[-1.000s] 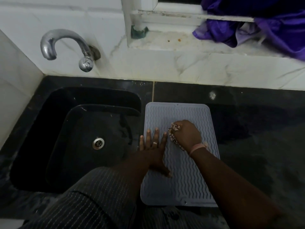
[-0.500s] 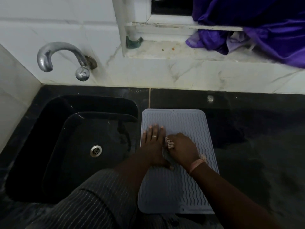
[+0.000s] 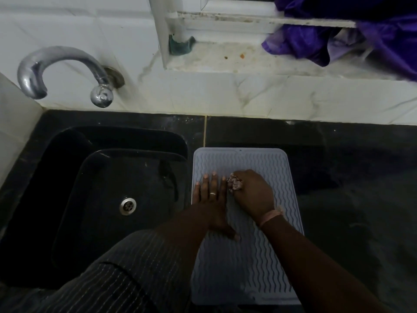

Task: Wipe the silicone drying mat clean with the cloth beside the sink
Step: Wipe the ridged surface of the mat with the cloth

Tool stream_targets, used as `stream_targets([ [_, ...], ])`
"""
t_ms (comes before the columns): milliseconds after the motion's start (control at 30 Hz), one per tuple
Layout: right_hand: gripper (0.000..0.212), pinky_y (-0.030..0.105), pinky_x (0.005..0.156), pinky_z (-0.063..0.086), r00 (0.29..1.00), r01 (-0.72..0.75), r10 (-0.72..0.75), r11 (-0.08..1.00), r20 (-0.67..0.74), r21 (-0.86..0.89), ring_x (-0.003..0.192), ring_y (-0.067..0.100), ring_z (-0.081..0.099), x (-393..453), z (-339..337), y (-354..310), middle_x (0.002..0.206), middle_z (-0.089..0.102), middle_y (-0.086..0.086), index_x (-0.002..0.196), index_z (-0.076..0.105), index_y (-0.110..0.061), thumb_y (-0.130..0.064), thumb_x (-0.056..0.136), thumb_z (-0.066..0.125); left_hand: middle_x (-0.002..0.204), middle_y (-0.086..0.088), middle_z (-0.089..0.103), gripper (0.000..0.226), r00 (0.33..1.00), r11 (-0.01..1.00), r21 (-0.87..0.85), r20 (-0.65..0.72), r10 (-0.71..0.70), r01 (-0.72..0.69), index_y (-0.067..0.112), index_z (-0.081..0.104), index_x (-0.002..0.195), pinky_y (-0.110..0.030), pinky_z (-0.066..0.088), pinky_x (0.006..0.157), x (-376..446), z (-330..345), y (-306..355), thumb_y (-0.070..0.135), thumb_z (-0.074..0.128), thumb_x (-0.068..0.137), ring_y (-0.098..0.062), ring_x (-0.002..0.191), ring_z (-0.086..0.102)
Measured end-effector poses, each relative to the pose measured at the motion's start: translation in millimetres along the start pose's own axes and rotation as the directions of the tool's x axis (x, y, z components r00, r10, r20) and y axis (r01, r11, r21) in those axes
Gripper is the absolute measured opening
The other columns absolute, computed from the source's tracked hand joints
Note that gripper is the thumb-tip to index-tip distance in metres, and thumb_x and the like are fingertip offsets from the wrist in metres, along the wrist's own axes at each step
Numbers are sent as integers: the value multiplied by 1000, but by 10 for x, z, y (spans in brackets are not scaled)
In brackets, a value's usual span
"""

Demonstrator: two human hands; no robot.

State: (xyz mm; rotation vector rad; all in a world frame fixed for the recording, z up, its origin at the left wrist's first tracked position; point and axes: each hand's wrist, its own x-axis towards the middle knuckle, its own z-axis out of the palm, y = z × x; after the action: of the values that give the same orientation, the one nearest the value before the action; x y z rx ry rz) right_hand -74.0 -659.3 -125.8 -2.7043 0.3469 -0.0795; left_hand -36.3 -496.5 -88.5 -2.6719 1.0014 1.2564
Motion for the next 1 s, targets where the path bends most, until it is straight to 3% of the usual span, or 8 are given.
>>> stream_targets([
  [167,38,40,90,52,999,-33,33,999,8,28,99,19,63,345,-69,-6,106,69,-1,111,69,-28,-46,92,41,132,-10,-68,164,999,1000,-16,50,-10,11,21,-50,139,-60,-31,110,6,-39,18,87,74,55,-34,121,-63],
  [333,24,39,85,53,999,-21,20,1000,-31,-11,97,25,64,651,-186,-66,104,68,8,108,71,-19,-32,96,54,133,-9,-67,164,999,1000,-23,50,-10,11,22,-51,139,-60,-31,111,17,-50,21,87,74,55,-35,122,-62],
  [567,39,37,71,53,996,-79,81,996,35,-48,82,23,61,974,-230,-129,91,65,7,89,65,-19,-41,94,33,136,-11,-65,162,1000,1000,-25,30,4,-3,21,-49,141,-62,-27,113,7,-57,27,87,73,56,-35,125,-60],
  [800,23,35,78,54,988,-139,140,990,71,-10,83,17,65,665,-296,-193,91,67,1,94,70,-19,-28,100,50,135,-10,-66,163,999,999,-30,45,-10,11,23,-49,141,-60,-30,111,-3,-59,26,85,75,56,-35,124,-61],
  [1000,27,34,78,54,975,-146,151,988,161,-47,81,15,64,3,-367,-306,89,65,-4,91,68,-23,-36,102,47,131,-10,-69,163,999,999,-12,36,-33,33,23,-50,140,-56,-35,108,-18,-61,35,85,75,55,-34,122,-63],
])
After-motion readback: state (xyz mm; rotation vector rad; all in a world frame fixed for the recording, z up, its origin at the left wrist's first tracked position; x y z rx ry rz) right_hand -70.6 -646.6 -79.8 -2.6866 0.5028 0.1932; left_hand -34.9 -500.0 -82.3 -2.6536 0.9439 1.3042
